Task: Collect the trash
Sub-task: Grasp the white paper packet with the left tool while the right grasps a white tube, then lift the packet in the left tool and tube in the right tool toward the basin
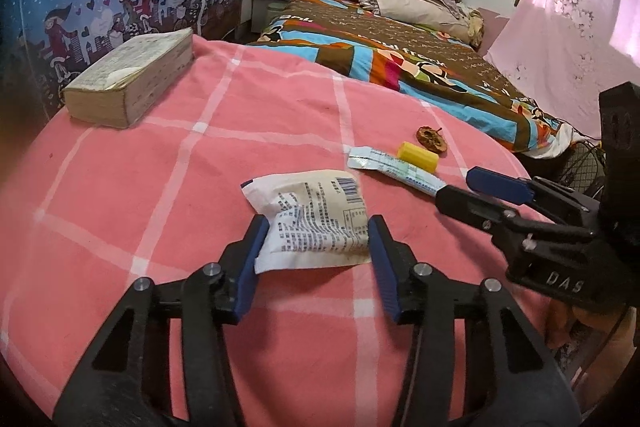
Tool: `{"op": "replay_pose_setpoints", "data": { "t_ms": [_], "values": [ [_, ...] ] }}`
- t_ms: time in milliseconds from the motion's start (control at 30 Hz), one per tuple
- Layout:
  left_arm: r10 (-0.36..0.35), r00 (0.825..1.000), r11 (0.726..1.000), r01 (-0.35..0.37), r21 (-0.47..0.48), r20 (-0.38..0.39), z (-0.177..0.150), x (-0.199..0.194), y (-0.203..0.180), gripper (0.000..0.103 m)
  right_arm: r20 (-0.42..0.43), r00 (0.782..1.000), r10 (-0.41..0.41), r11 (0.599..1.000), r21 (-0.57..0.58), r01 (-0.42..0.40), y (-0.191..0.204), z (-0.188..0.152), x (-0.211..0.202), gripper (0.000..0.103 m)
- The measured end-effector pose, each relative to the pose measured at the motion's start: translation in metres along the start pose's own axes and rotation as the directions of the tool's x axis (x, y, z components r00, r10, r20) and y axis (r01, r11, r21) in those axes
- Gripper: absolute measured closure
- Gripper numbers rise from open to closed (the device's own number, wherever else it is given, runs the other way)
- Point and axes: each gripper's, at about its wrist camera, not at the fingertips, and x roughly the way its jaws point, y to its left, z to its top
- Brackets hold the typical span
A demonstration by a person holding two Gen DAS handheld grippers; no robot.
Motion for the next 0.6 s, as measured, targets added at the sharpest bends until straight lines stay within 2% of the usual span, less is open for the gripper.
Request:
{"op": "replay_pose_setpoints", "data": {
  "t_ms": [100,200,267,333,600],
  "values": [
    [0.01,1.0,1.0,-0.01,-0.004,0.002,-0.002,-0.003,0.002,0.052,-0.018,1.0,0.005,0.999,-0.042,-0.005,0.007,0.0,0.004,0.051],
    [0.014,1.0,1.0,-0.014,-0.007,0.006,-0.003,-0.004,0.002,0.054,-0.032,0.999,0.002,0.998,-0.061,-0.004,0.01,0.0,0.008,0.061],
    [0.019,1.0,1.0,-0.019,-0.005,0.008,-0.004,-0.004,0.002,0.054,-0.038,0.999,0.009,0.997,-0.072,-0.012,0.012,0.0,0.01,0.073],
    [0.023,1.0,1.0,-0.023,-0.004,0.011,-0.004,-0.004,0.002,0.055,-0.043,0.999,0.015,0.996,-0.09,-0.018,0.015,-0.001,0.011,0.078],
    [-0.002,0.999,0.999,0.004,-0.053,0.033,-0.008,-0.011,0.009,0.059,-0.007,1.0,-0.003,0.988,-0.157,0.001,0.03,-0.008,0.001,0.081]
  ]
}}
